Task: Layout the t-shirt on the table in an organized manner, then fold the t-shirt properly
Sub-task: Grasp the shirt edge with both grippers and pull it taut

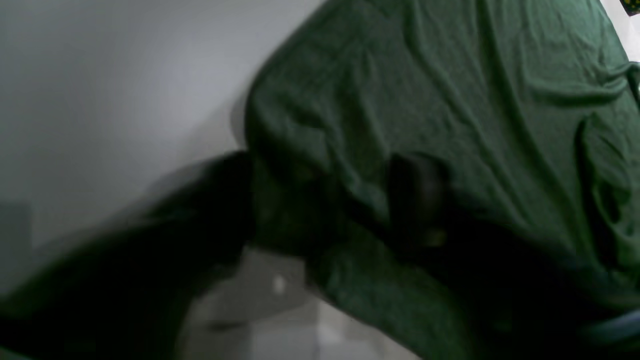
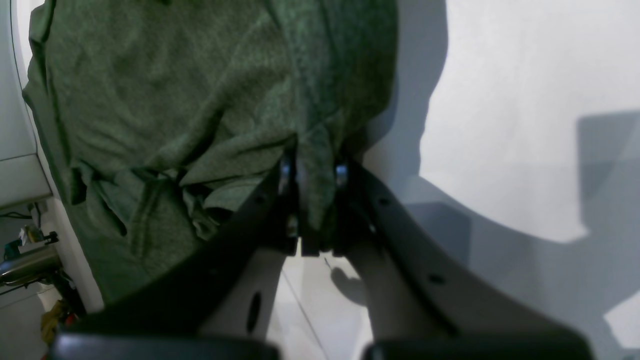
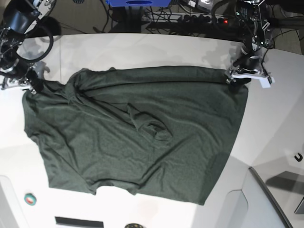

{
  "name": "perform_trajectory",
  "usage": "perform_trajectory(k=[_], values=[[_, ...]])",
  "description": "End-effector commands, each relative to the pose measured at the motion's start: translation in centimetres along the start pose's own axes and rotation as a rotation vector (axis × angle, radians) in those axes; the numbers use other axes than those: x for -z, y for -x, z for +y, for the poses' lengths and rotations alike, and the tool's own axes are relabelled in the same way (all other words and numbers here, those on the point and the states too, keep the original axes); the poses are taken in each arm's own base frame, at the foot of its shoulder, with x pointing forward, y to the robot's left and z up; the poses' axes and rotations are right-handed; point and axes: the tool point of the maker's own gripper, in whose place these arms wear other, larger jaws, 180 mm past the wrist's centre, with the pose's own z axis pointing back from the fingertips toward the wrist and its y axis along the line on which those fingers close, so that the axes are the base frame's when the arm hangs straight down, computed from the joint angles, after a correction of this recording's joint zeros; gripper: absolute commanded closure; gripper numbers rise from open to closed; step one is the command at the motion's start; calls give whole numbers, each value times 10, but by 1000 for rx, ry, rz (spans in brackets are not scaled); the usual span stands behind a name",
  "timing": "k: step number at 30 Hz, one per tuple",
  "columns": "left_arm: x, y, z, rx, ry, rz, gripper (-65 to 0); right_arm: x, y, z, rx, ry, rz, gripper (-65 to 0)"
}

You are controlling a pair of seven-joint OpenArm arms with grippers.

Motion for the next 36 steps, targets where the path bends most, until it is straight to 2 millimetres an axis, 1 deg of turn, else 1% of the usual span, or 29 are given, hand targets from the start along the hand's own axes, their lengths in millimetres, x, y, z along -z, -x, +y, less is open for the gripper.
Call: perform_trajectory(k=[1, 3, 5, 7, 10, 13, 16, 18, 19, 20, 23, 26, 30, 32, 34, 36], values=[[-5, 34, 10, -6, -38, 134, -258, -5, -15, -1, -22, 8, -25, -3], [-5, 33, 11, -8, -41, 131, -163, -5, -15, -1, -22, 8, -25, -3], [-5, 31, 12, -6, -43, 129, -95, -5, -15, -1, -23, 9, -25, -3], [-5, 31, 12, -6, -42, 128, -64, -5, -15, -1, -23, 9, -25, -3], [1, 22, 5, -7, -29, 111, -53, -5, -15, -1, -23, 9, -25, -3], [1, 18, 2, -3, -23, 101, 0, -5, -15, -1, -24, 10, -24, -2], [1, 13, 1, 5, -18, 91, 0, -8, -13, -5, -33, 21, -14, -2], [-1, 2, 0, 33, -10, 72, 0, -20, -23, -3, -82, 33, -29, -2], [-3, -5, 0, 46, -7, 58, 0, -27, -25, -3, -107, 42, -32, -2], [-7, -8, 1, 58, -6, 51, 0, -33, -29, -1, -131, 47, -38, -2], [-22, -35, -8, 126, 23, -10, 0, -52, -41, 5, -205, 66, -61, -2], [-41, -64, -17, 220, 54, -69, 0, -72, -53, 14, -287, 86, -90, -2], [-61, -89, -38, 301, 105, -133, 0, -91, -61, 31, -374, 106, -79, -2], [-67, -96, -48, 321, 125, -156, 0, -98, -64, 37, -404, 116, -83, -2], [-66, -98, -50, 326, 126, -155, 0, -99, -65, 39, -408, 117, -76, -2], [-60, -89, -46, 324, 112, -94, 0, -98, -66, 36, -404, 131, -75, -2]])
